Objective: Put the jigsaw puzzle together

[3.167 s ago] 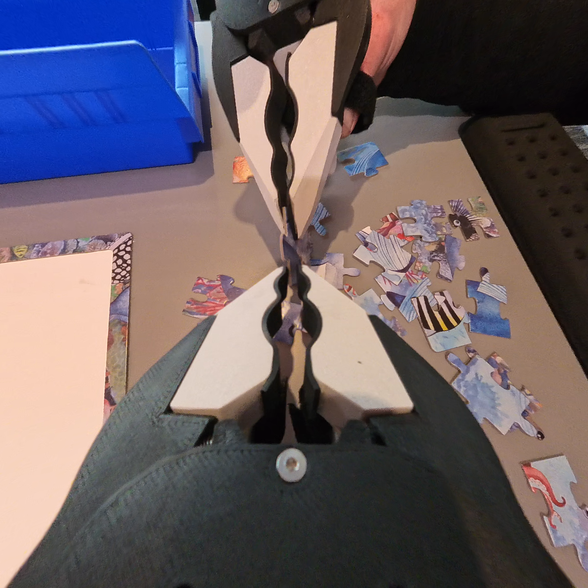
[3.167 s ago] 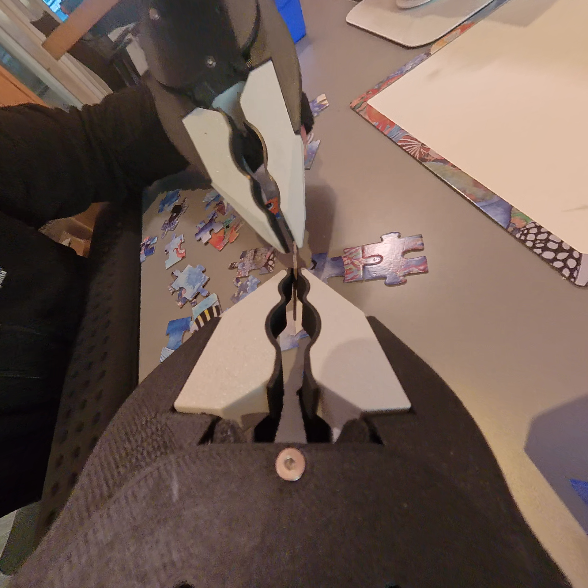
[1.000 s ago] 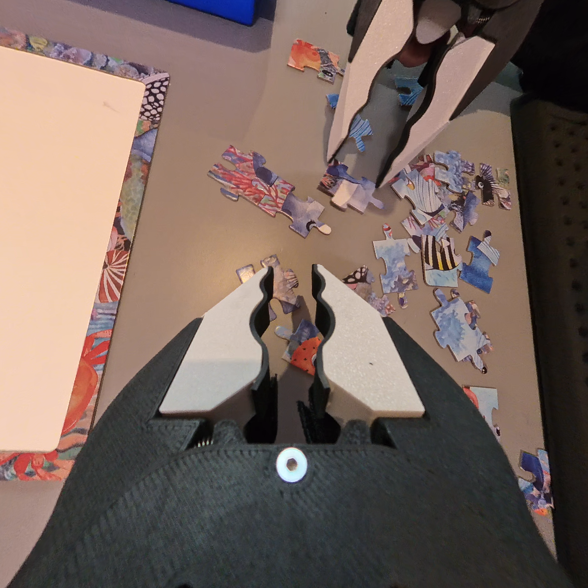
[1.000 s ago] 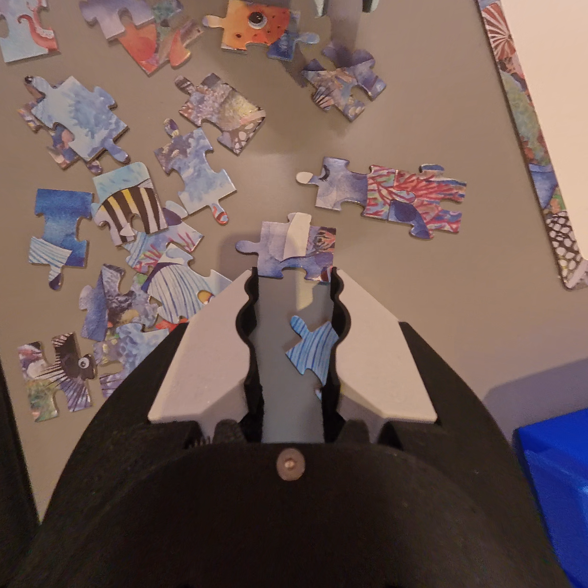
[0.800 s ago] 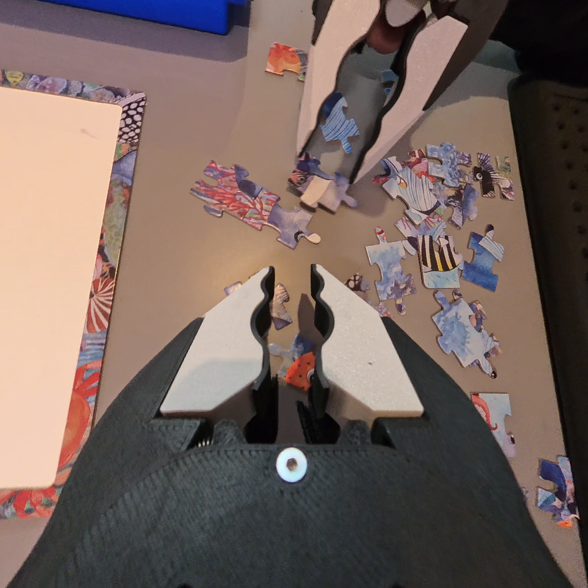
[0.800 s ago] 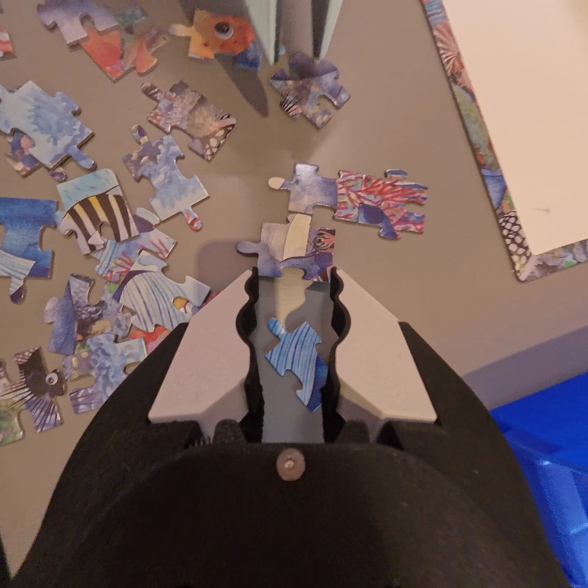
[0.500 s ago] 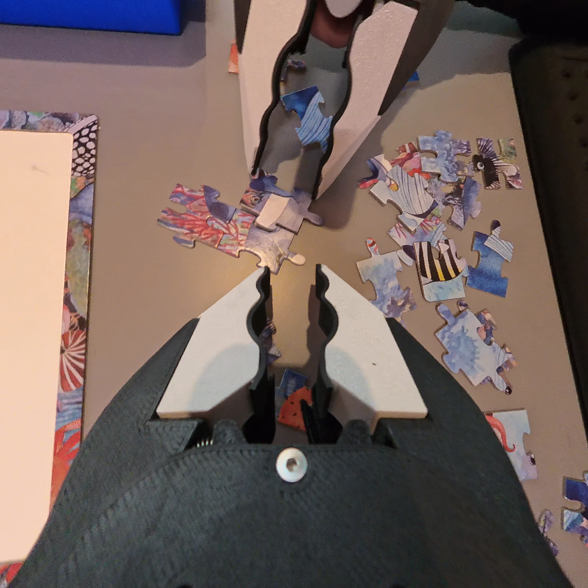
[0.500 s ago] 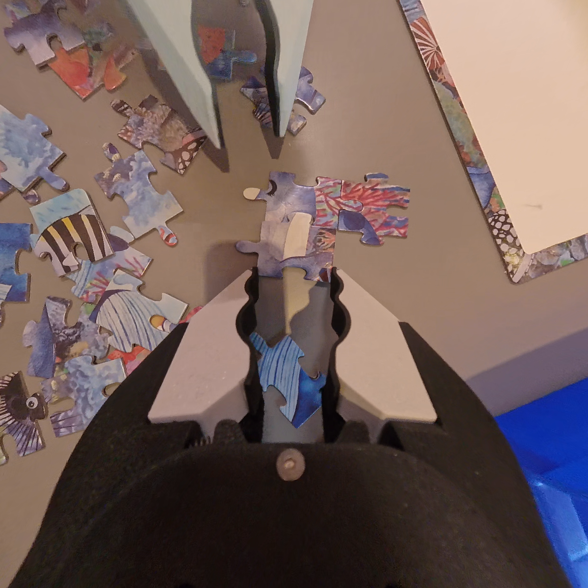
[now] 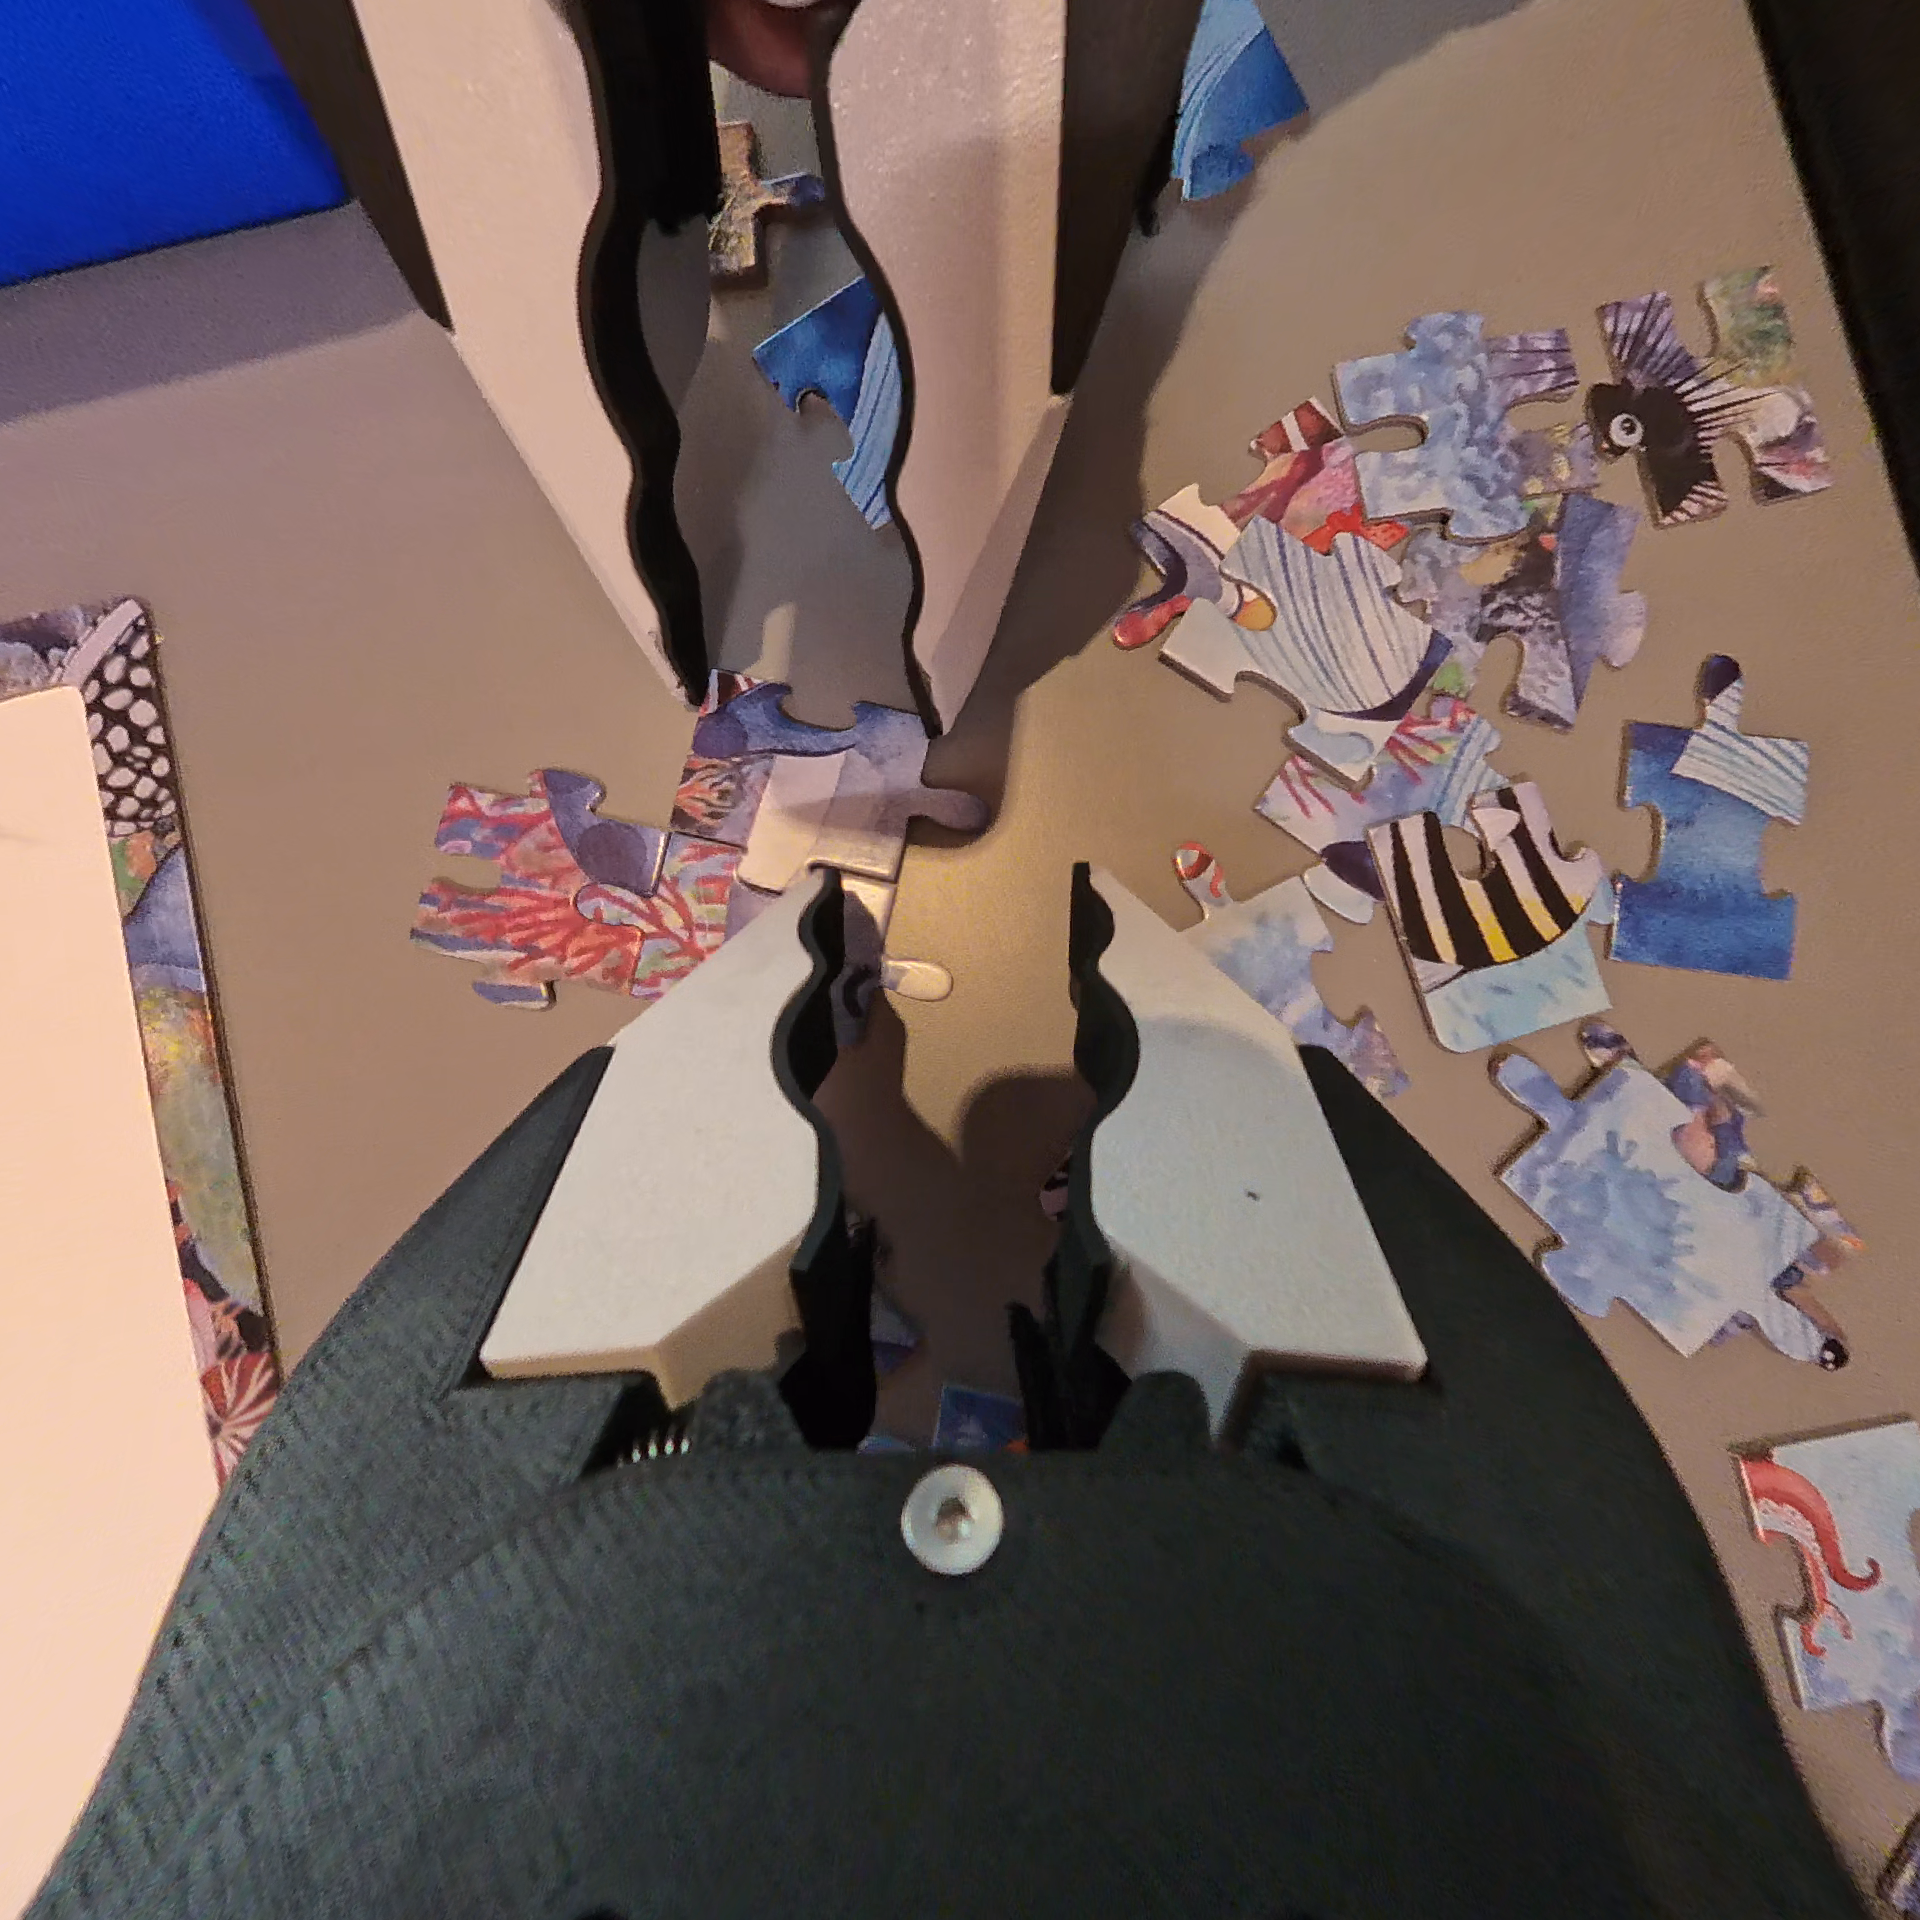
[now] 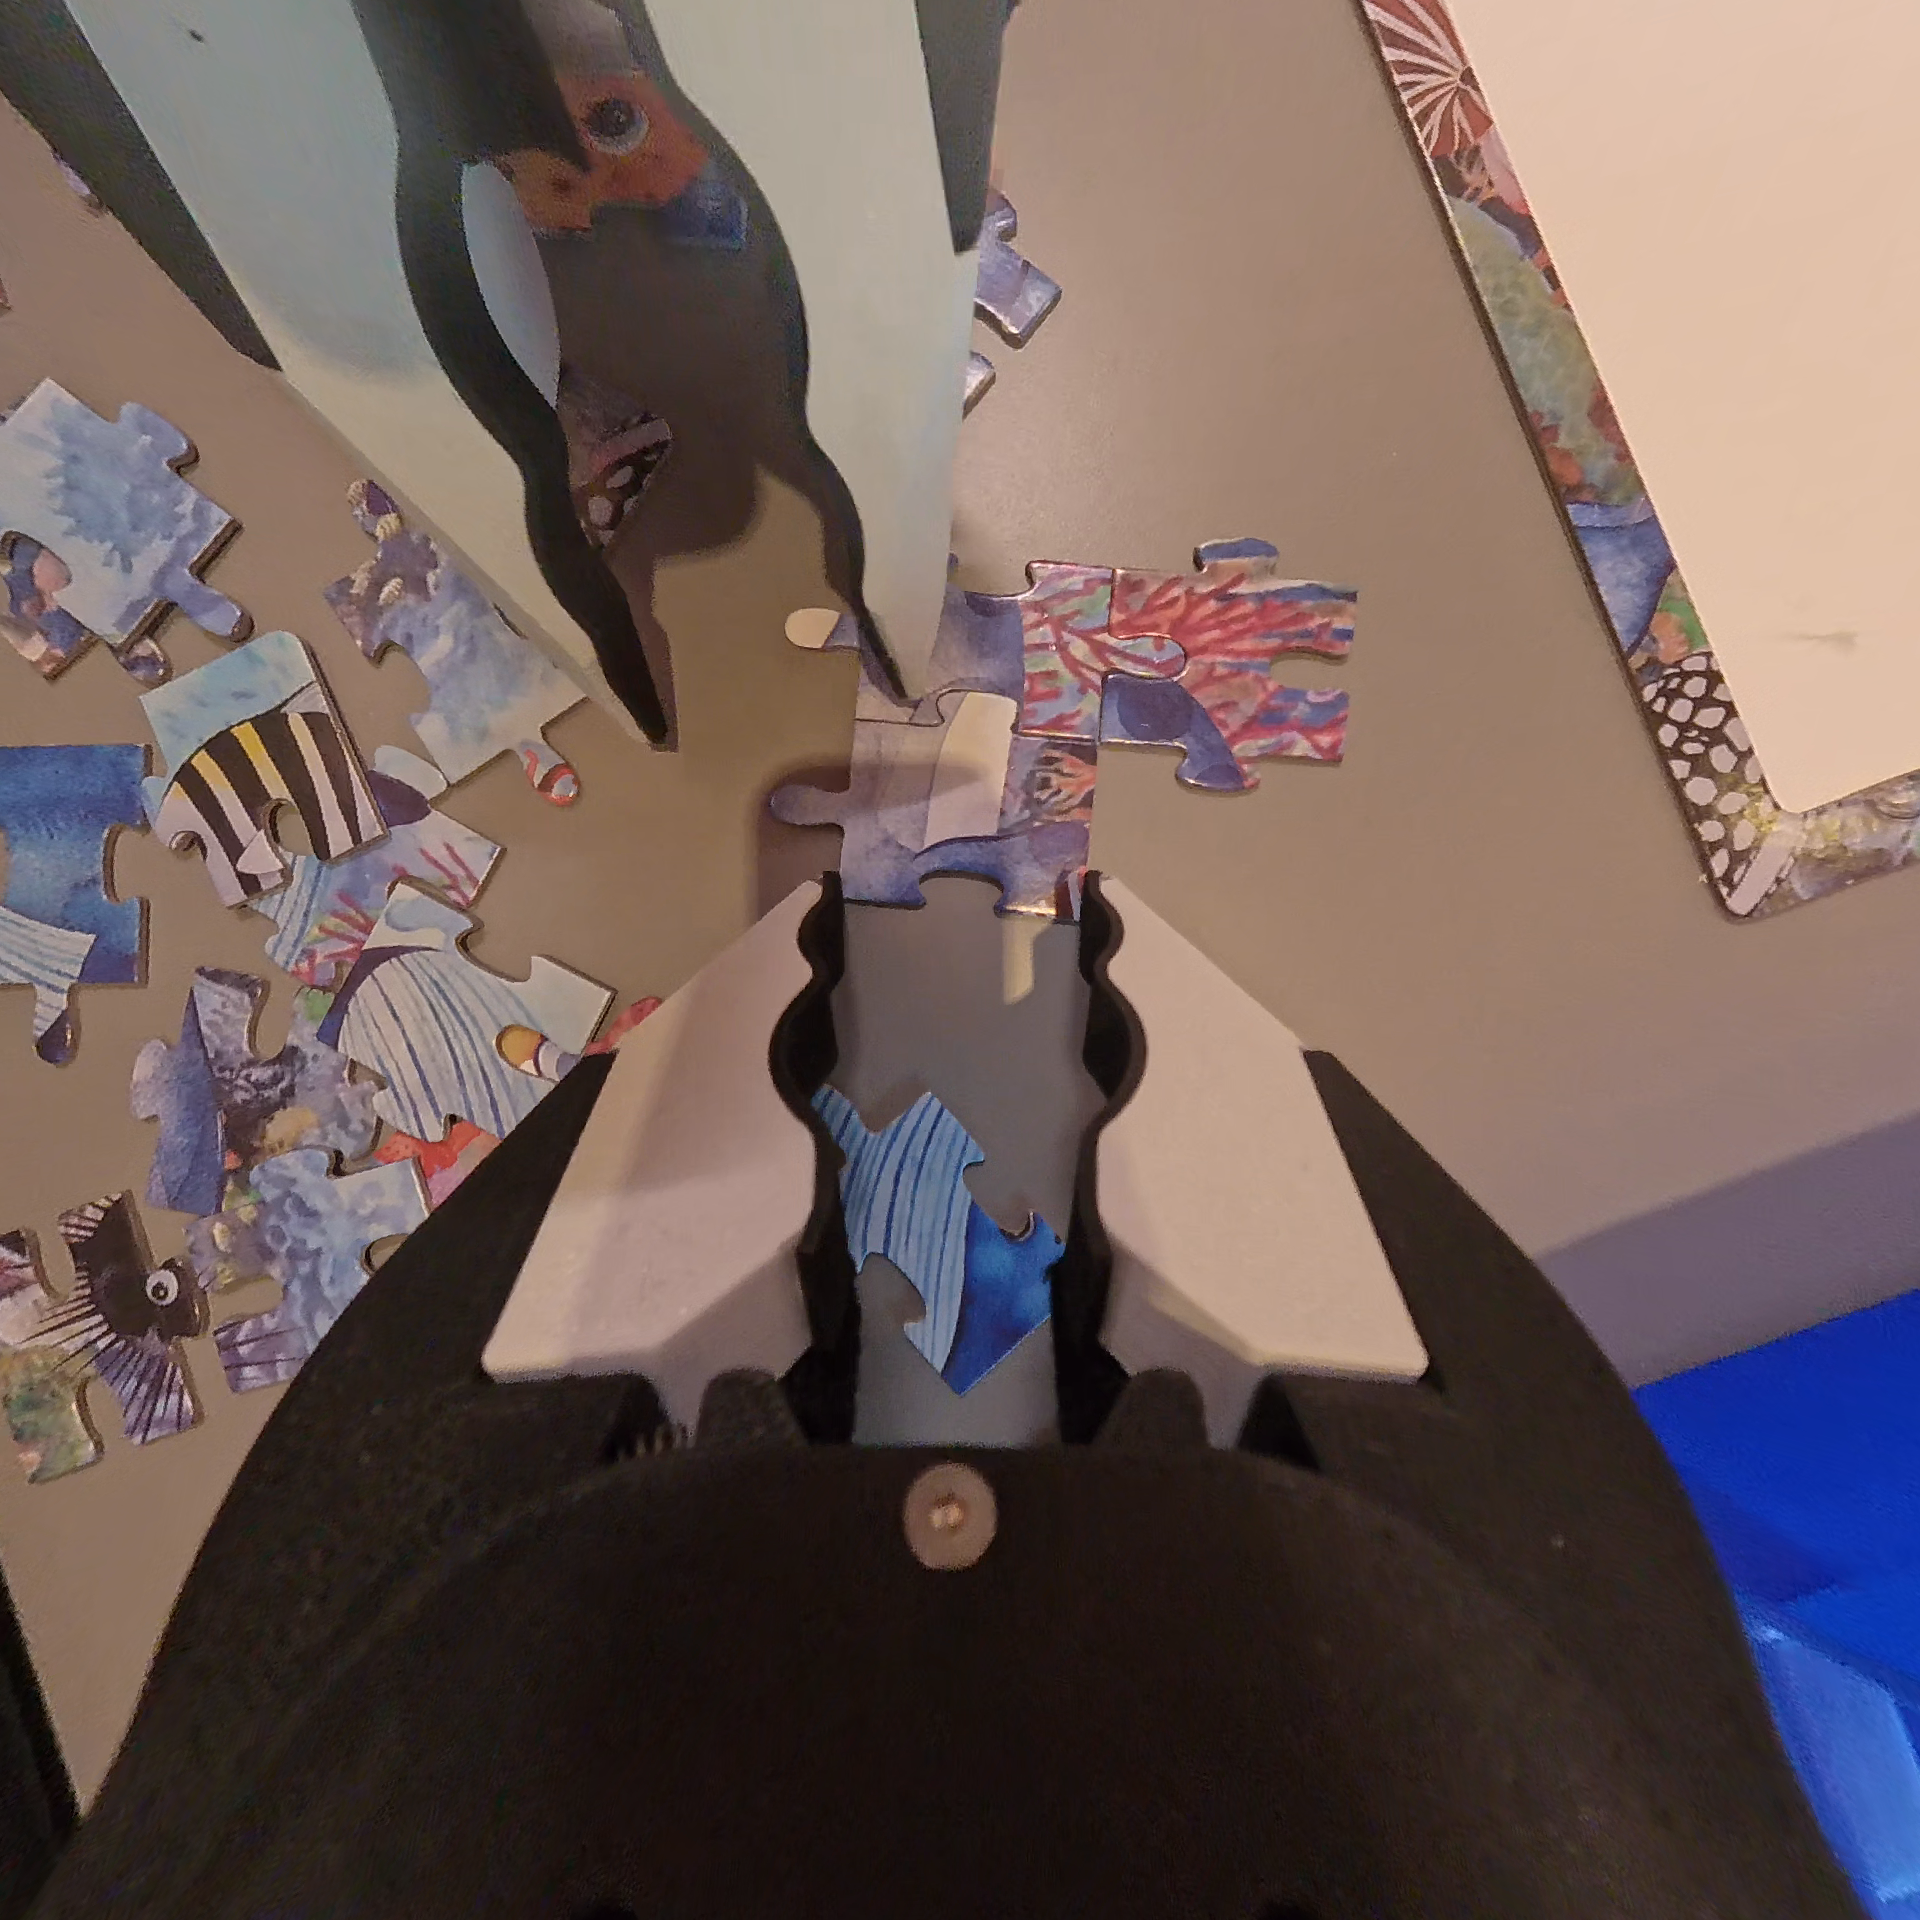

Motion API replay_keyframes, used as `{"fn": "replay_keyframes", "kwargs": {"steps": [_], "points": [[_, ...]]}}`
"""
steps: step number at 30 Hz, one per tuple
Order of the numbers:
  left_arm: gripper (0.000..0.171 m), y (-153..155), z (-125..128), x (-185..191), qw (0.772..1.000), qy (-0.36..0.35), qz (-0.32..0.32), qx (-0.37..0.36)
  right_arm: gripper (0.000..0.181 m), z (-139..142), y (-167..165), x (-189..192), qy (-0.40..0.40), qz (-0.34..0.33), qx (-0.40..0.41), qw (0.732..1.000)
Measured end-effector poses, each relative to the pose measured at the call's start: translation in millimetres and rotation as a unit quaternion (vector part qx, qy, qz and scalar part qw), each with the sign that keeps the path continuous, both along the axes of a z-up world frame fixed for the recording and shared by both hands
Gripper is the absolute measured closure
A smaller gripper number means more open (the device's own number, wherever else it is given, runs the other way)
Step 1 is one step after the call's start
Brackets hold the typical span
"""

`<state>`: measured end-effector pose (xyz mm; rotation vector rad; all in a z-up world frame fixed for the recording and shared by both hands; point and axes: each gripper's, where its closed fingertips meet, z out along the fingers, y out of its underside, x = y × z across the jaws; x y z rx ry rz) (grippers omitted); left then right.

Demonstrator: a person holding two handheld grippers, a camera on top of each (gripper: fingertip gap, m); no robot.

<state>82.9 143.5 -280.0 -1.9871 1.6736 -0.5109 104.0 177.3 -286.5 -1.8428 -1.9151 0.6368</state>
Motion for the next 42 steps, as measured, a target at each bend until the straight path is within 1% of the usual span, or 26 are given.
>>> {"fn": "replay_keyframes", "kwargs": {"steps": [7,17,21,25,30,35,40,42], "points": [[0.124,2.9,-4.2,1.7,1.0,-0.002,0.002,-0.006,0.138,-0.2,-0.3,0.3,-0.007,0.005,0.002,1.0],[0.123,4.3,-3.3,2.1,1.0,0.005,0.004,-0.009,0.138,0.0,0.3,-1.0,-0.013,0.009,-0.002,1.0],[0.122,11.5,6.5,-5.8,1.0,-0.002,0.02,0.007,0.138,0.1,-0.3,-0.1,-0.01,0.01,-0.003,1.0],[0.121,16.9,9.0,-18.5,0.999,0.007,0.033,0.014,0.138,0.2,-0.4,0.6,-0.011,0.011,-0.003,1.0],[0.126,11.4,3.6,-20.1,1.0,0.007,0.025,0.008,0.138,0.4,0.1,1.6,-0.014,0.01,-0.001,1.0],[0.124,6.5,-6.9,-17.4,1.0,0.021,0.02,-0.002,0.138,0.2,0.0,1.5,-0.013,0.011,-0.004,1.0],[0.115,-4.4,-6.5,-4.6,0.999,0.003,0.023,-0.028,0.138,-0.1,1.5,9.8,-0.025,0.02,-0.003,1.0],[0.114,-6.6,-6.9,-2.1,0.999,0.007,0.024,-0.023,0.138,-0.1,0.4,14.9,-0.033,0.031,-0.005,0.999]]}}
